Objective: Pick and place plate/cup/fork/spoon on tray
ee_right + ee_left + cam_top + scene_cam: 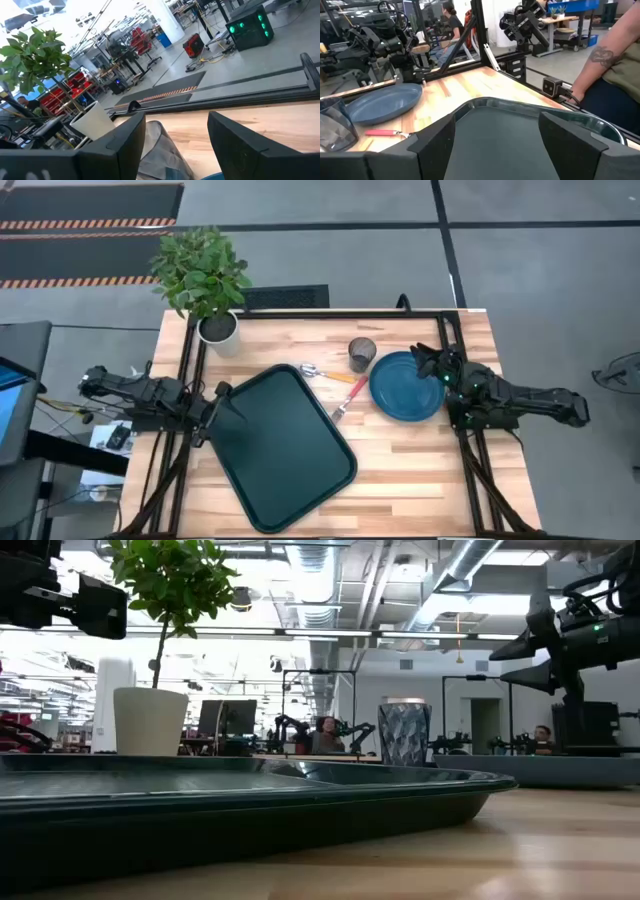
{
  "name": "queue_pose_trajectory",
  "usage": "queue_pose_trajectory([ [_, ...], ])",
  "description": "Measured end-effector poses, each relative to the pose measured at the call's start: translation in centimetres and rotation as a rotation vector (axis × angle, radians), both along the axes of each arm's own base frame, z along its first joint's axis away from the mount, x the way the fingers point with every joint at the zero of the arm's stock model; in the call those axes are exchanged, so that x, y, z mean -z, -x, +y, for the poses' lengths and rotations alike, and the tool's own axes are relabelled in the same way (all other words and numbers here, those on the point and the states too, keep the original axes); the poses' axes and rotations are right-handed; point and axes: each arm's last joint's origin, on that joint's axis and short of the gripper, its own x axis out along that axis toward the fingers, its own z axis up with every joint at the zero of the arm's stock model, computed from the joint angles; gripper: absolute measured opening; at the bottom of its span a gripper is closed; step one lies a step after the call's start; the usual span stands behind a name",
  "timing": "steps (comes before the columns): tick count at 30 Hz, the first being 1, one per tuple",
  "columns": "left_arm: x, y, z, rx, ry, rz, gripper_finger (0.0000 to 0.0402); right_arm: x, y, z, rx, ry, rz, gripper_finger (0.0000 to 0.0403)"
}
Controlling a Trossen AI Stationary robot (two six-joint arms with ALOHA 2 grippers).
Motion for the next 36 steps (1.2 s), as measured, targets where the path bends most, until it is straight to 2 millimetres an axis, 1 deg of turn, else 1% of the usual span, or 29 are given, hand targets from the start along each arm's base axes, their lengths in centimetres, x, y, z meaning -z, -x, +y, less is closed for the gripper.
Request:
queue_pose_trajectory([
  [13, 0.0, 0.0, 0.0, 0.001, -0.001, 0.0, 0.0277, 0.01, 0.0, 0.0, 0.0, 0.0, 0.0, 0.024],
  [16, 0.01, -0.01, 0.01, -0.005, 0.04, 0.018, 0.0277, 0.01, 0.0, 0.0, 0.0, 0.0, 0.001, 0.024],
  [20, 0.01, -0.02, 0.03, -0.024, 0.136, 0.06, 0.0277, 0.01, 0.0, 0.0, 0.0, 0.0, 0.001, 0.024],
  [29, 0.1, -0.19, 0.51, -0.207, 0.232, 0.083, 0.0277, 0.01, 0.0, 0.0, 0.0, 0.0, 0.001, 0.024],
  [36, 0.09, -0.2, 0.58, -0.232, 0.234, 0.079, 0.0277, 0.01, 0.0, 0.0, 0.0, 0.0, 0.001, 0.024],
])
